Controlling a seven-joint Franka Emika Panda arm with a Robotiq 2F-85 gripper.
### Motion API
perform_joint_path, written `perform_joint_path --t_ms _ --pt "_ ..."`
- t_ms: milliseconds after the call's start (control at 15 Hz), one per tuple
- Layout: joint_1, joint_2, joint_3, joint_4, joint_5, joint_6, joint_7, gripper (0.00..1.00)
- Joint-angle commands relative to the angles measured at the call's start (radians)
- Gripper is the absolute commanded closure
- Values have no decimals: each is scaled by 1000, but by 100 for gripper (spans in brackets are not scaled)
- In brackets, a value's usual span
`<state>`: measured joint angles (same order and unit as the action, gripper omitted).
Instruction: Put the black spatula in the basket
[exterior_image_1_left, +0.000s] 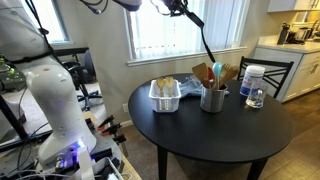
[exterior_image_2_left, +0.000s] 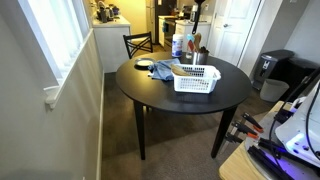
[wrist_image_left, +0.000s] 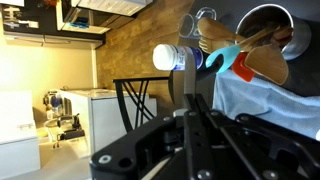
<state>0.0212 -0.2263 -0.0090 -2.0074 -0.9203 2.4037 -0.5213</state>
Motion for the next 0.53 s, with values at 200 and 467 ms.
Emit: perform_joint_path --t_ms 200,467 --pt "37 19 56 86 88 -155 119 99" --pt "68 42 77 88 246 -212 166 99"
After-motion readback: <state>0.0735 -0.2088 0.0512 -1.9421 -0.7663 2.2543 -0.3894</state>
